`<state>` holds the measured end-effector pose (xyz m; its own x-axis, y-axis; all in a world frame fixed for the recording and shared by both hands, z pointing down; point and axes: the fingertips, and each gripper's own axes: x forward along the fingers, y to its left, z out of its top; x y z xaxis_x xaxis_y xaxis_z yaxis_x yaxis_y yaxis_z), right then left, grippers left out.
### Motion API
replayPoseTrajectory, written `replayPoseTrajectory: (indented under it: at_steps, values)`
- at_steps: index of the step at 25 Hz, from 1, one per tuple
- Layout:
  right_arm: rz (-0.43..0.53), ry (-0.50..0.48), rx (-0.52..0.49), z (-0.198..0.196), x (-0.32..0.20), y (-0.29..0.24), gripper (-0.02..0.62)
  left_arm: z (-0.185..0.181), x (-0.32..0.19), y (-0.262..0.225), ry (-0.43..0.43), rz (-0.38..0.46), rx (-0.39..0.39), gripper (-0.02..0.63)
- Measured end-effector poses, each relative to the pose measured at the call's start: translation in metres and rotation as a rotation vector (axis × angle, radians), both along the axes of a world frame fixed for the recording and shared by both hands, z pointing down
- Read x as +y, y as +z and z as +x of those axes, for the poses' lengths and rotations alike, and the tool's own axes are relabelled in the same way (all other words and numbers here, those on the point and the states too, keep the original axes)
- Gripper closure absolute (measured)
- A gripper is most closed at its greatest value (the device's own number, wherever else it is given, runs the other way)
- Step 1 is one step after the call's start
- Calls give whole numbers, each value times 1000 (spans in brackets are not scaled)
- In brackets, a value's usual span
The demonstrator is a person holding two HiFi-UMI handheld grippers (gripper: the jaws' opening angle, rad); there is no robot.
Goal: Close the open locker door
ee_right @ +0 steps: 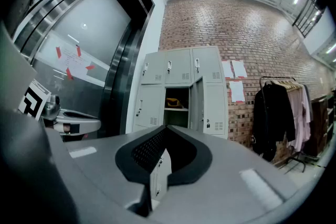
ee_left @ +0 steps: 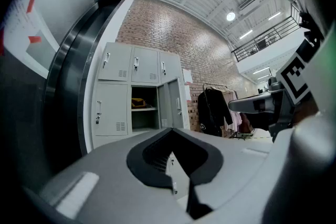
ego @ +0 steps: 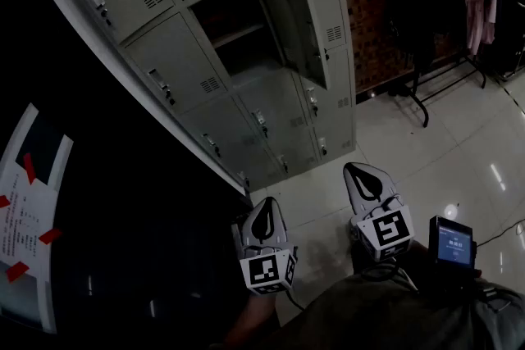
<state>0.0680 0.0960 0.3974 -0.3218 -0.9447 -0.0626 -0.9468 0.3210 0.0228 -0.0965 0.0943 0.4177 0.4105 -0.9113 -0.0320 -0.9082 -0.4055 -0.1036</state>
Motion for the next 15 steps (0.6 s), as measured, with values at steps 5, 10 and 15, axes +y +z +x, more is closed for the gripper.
replayPoseTrajectory:
  at_steps: [5, 10, 15]
  values:
    - [6, -14, 4, 16, -71, 3, 595, 16, -71, 3, -9, 10, -7, 604]
    - [2, -32, -3, 39, -153, -2, 595, 38, -151, 0, -23, 0, -8, 604]
    - [-2, -47, -8, 68, -230, -10, 595, 67, -227, -6, -34, 1, -9, 604]
